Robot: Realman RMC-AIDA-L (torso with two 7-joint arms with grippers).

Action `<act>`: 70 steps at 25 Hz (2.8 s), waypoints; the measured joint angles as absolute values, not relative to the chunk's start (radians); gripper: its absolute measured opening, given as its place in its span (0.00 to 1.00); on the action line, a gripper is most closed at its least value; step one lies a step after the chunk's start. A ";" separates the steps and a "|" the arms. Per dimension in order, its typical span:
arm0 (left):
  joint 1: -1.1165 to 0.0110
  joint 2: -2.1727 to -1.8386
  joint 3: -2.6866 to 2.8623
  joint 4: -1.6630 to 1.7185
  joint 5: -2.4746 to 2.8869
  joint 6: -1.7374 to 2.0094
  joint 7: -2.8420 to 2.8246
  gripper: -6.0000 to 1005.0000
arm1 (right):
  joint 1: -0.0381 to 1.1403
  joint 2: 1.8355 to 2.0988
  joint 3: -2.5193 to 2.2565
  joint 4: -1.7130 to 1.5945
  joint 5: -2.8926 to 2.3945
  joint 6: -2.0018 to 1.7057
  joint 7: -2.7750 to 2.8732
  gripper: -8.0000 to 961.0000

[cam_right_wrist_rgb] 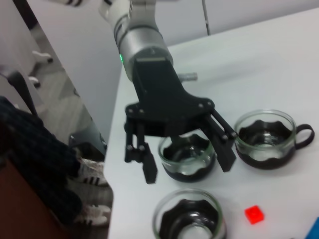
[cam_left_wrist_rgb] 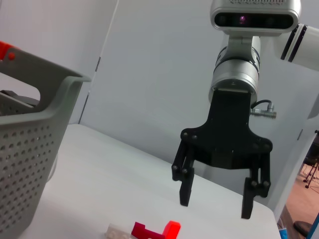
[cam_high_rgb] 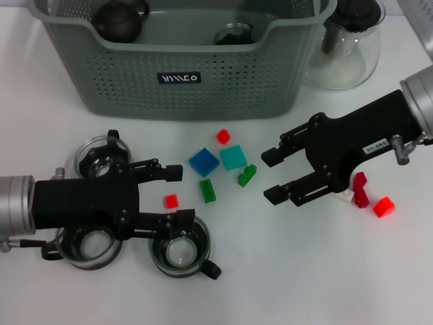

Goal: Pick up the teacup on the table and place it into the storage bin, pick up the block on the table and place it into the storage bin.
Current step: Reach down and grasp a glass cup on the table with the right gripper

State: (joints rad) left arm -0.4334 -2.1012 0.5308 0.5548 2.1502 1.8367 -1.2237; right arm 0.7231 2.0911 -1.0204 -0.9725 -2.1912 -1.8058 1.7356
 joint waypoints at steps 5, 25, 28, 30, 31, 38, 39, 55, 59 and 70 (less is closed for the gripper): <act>-0.432 -2.100 0.531 0.565 2.151 1.842 -1.224 0.86 | 0.748 2.095 -1.066 -0.967 -2.207 -1.776 1.741 0.71; -0.410 -2.065 0.529 0.705 2.228 1.860 -1.214 0.86 | 0.972 2.110 -1.536 -0.921 -2.145 -1.523 2.123 0.71; -0.410 -2.062 0.529 0.706 2.229 1.864 -1.213 0.86 | 1.002 2.111 -1.600 -0.895 -2.119 -1.480 2.141 0.71; -0.409 -2.062 0.529 0.707 2.229 1.864 -1.213 0.86 | 1.018 2.111 -1.644 -0.877 -2.109 -1.447 2.153 0.71; -0.408 -2.062 0.529 0.707 2.229 1.864 -1.213 0.86 | 1.024 2.111 -1.671 -0.869 -2.107 -1.426 2.162 0.71; -0.408 -2.062 0.529 0.707 2.230 1.867 -1.213 0.86 | 1.031 2.118 -1.814 -0.861 -2.103 -1.305 2.196 0.71; -0.408 -2.062 0.529 0.707 2.230 1.868 -1.213 0.86 | 1.031 2.118 -1.832 -0.861 -2.098 -1.292 2.199 0.71; -0.408 -2.067 0.529 0.701 2.230 1.868 -1.213 0.86 | 1.022 2.123 -2.035 -0.841 -2.033 -1.100 2.207 0.71; -0.408 -2.068 0.529 0.700 2.230 1.868 -1.213 0.86 | 1.020 2.124 -2.054 -0.834 -2.028 -1.076 2.207 0.71; -0.406 -2.069 0.529 0.698 2.230 1.868 -1.213 0.86 | 0.994 2.125 -2.091 -0.832 -2.014 -1.033 2.221 0.70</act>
